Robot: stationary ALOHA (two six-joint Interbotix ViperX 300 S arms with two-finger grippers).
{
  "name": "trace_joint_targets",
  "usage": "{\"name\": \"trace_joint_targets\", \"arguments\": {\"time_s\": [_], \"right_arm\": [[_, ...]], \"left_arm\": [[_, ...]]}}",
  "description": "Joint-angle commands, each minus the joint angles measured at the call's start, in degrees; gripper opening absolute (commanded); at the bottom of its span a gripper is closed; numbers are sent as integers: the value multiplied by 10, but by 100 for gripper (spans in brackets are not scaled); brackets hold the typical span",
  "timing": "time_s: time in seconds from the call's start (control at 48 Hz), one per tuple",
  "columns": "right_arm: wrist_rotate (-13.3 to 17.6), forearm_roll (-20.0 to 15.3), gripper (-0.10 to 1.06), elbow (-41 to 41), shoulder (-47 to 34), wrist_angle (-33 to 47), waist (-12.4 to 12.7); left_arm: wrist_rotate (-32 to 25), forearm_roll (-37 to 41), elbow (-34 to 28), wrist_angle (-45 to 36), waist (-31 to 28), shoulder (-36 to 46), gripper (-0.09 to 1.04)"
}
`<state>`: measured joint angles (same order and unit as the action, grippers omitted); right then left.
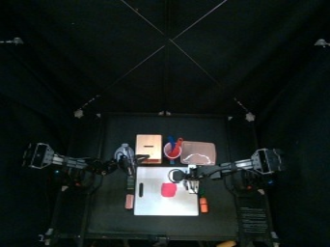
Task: Get the cutter from the drawer then cut the dough then place the extra dough in the bowl
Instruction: Cut the dough
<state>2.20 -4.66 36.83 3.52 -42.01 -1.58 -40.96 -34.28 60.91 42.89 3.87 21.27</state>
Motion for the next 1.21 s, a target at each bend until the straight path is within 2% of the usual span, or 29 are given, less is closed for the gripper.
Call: {"name": "trace_joint_targets", "arguments": {"time_s": [0.021, 0.208, 0.354, 0.542, 0.875, 1.208], "right_arm": [[0, -2, 84, -12, 13, -8, 2], [-1, -5, 61, -20, 15, -21, 2], [-2, -19, 52, -36, 16, -21, 2], [-2, -37, 51, -90, 6, -22, -3], [-2, -39, 51, -189, -76, -33, -11], [-2, -39, 51, -238, -127, -42, -13]], "left_arm": [[0, -10, -6, 6, 1, -1, 35], [0, -13, -5, 5, 1, -10, 35], [0, -20, -5, 5, 1, -21, 35], [0, -24, -10, 5, 2, -41, 35], [0, -24, -2, 5, 1, -47, 35], [-1, -41, 29, 5, -4, -23, 35]]}}
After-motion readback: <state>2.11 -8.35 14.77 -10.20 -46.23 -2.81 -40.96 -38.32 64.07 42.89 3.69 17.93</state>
